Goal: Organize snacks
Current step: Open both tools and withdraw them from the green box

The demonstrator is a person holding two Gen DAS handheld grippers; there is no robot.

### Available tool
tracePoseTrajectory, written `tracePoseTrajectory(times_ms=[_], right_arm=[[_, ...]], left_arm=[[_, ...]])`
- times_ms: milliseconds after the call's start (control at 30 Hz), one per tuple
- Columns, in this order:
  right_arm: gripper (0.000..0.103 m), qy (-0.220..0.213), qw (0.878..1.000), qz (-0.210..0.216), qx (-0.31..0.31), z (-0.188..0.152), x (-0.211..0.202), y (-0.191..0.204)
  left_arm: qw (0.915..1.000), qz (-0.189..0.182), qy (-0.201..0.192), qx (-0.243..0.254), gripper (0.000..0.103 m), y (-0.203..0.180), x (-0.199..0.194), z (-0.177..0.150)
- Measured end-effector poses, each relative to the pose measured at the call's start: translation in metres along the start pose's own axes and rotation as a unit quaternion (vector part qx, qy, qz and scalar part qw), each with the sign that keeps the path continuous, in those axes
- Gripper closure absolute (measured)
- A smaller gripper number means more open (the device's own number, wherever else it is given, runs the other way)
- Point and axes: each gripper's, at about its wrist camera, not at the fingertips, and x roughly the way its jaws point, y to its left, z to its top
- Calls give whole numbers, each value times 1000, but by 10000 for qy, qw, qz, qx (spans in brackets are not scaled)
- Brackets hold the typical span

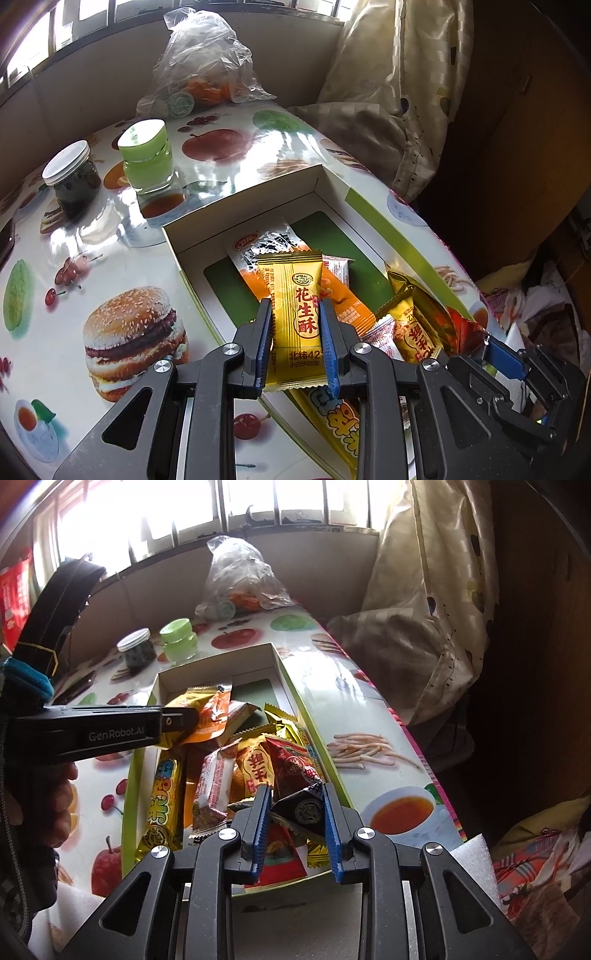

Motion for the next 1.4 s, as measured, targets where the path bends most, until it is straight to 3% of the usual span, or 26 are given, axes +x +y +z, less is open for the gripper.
tracePoseTrajectory(times_ms=[200,533,600,800,1233,1400], right_arm=[[73,-6,10000,24,37,0,0,0],[66,-44,9999,26,100,0,-2,-1],[63,-61,9999,29,104,0,-3,-1],[56,-150,9998,27,154,0,-9,1],[56,-282,9992,-13,287,-4,-30,0],[56,-355,9990,-23,268,-9,-41,4]], left_arm=[[10000,-9,20,0,66,-1,1,-1],[10000,12,6,4,62,-3,-2,-2],[10000,-7,-5,-6,53,-4,-4,-3],[9999,-16,-106,-32,53,-5,-14,-5],[9993,125,-351,-75,53,-10,-50,-26],[9982,350,-482,22,53,-14,-66,-40]])
